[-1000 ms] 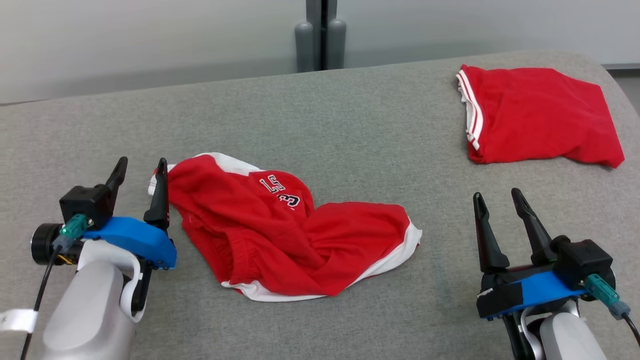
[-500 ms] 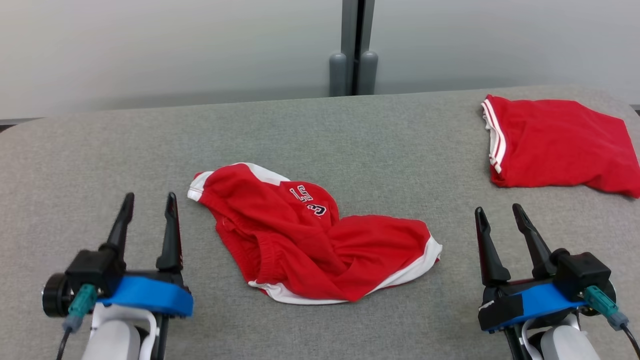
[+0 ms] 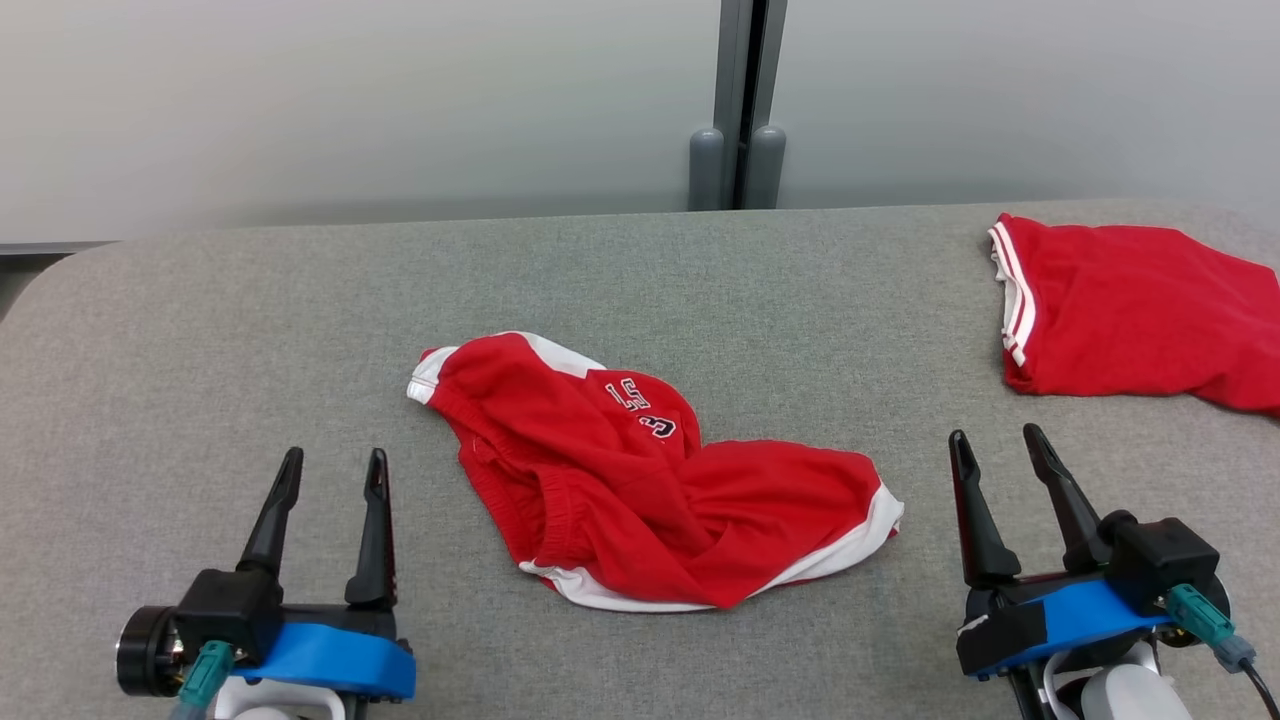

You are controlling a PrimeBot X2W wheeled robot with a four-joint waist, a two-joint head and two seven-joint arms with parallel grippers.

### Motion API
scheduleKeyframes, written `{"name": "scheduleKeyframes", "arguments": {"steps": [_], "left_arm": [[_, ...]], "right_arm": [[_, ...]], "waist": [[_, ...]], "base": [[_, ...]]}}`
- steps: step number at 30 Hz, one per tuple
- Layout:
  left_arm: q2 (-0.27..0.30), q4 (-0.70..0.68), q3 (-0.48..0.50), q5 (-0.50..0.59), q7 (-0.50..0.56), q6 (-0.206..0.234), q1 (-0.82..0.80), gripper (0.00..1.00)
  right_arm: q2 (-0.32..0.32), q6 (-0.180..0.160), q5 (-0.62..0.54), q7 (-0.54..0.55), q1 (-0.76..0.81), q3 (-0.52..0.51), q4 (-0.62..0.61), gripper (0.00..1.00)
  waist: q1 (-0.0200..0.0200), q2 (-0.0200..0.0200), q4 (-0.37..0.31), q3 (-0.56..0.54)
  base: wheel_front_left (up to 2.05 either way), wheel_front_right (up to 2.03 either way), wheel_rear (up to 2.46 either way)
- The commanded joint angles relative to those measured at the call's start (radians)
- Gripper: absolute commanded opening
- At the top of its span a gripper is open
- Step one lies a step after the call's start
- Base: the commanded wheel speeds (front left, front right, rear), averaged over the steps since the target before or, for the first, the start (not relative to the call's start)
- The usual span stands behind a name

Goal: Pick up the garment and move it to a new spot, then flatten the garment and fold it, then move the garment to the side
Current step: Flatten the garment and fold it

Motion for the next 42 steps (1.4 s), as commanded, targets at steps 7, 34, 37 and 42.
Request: {"name": "scheduleKeyframes", "arguments": {"steps": [7, 34, 37, 42], "left_arm": [[0.002, 0.02, -0.123, -0.002, -0.002, -0.014, -0.027, 1.0], [0.069, 0.364, -0.43, -0.163, -0.002, -0.013, -0.164, 0.0], [0.06, 0.348, -0.427, -0.182, -0.002, -0.013, -0.178, 0.0], [0.057, 0.263, -0.43, -0.208, -0.002, -0.013, -0.153, 0.0]], "right_arm": [[-0.001, 0.0, -0.005, -0.005, 0.002, 0.003, 0.001, 1.0], [-0.001, 0.0, 0.0, -0.005, -0.025, -0.005, -0.011, 1.0], [-0.001, 0.0, -0.003, -0.005, -0.015, -0.014, -0.007, 1.0], [-0.001, 0.0, -0.004, -0.005, -0.009, -0.019, 0.004, 1.0]], "waist": [[0.0001, 0.0, -0.009, 0.003], [0.0001, 0.0, -0.083, 0.078], [0.0001, 0.0, -0.068, 0.07], [0.0001, 0.0, -0.035, 0.054]], "base": [[0.0, 0.0, 0.0], [0.0, 0.0, 0.0], [0.0, 0.0, 0.0], [0.0, 0.0, 0.0]]}}
